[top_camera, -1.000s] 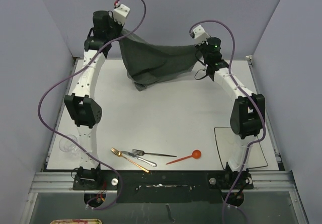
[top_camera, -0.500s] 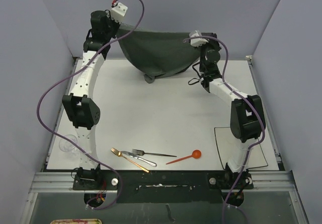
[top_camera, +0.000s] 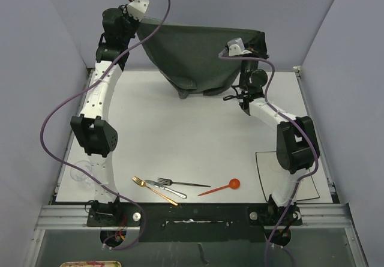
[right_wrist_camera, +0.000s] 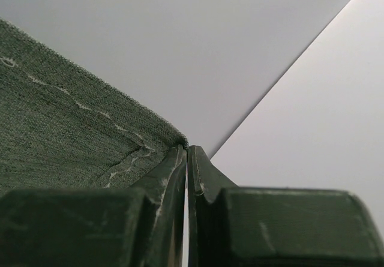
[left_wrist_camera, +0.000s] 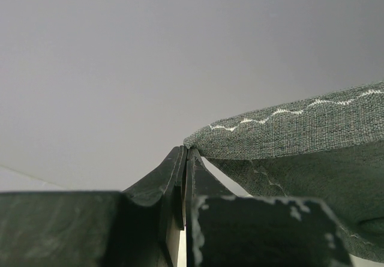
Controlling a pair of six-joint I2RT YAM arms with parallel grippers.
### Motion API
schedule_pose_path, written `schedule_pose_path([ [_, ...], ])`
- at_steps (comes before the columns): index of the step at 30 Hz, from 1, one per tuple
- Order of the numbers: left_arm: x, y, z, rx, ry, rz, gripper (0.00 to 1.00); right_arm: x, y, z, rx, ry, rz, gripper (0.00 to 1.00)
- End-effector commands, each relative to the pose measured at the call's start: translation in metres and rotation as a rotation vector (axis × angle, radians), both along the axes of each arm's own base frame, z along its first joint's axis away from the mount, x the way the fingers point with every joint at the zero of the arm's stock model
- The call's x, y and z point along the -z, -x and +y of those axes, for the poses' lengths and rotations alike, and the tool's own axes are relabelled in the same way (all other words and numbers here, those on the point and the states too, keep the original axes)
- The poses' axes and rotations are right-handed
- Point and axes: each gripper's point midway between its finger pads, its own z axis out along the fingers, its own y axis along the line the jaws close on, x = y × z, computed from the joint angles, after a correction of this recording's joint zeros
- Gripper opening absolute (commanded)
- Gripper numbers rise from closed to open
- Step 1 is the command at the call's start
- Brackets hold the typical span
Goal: Set the dinner table for one person
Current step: Flatten out the napkin at the center of the board.
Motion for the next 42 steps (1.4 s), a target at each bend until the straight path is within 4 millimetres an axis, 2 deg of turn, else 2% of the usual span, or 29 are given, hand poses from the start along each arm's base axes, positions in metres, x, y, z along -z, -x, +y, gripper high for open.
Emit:
schedule_pose_path([
  [1,-0.140,0.065,0.033,-0.068,0.025,-0.306,0.00,-0.078,0.060,-0.027,0.051,-0.063,-0.277,0.00],
  [9,-0.183,0.096,0.039,-0.072,-0.006,-0.401,0.00,-0.105,0.078,-0.032,0.065,-0.061,-0.342,0.00],
  [13,-0.194,0.102,0.042,-0.085,-0.010,-0.432,0.00,-0.105,0.077,-0.028,0.066,-0.057,-0.343,0.00],
  [17,-0.196,0.104,0.043,-0.083,-0.015,-0.453,0.00,-0.093,0.073,-0.020,0.045,-0.045,-0.321,0.00],
  [20,-0.176,0.092,0.038,-0.067,-0.033,-0.400,0.00,-0.082,0.062,-0.017,0.042,-0.059,-0.275,0.00],
  [25,-0.142,0.074,0.035,-0.064,-0.035,-0.335,0.00,-0.047,0.033,-0.016,0.036,-0.122,-0.129,0.00],
  [31,-0.114,0.054,0.031,-0.068,-0.049,-0.299,0.00,-0.013,0.001,-0.013,0.054,-0.173,-0.018,0.00],
  [35,-0.107,0.041,0.033,-0.093,-0.053,-0.303,0.00,-0.004,-0.017,-0.012,0.095,-0.189,-0.005,0.00],
  [42,-0.108,0.032,0.035,-0.125,-0.022,-0.358,0.00,0.009,-0.036,-0.003,0.085,-0.224,-0.021,0.00],
])
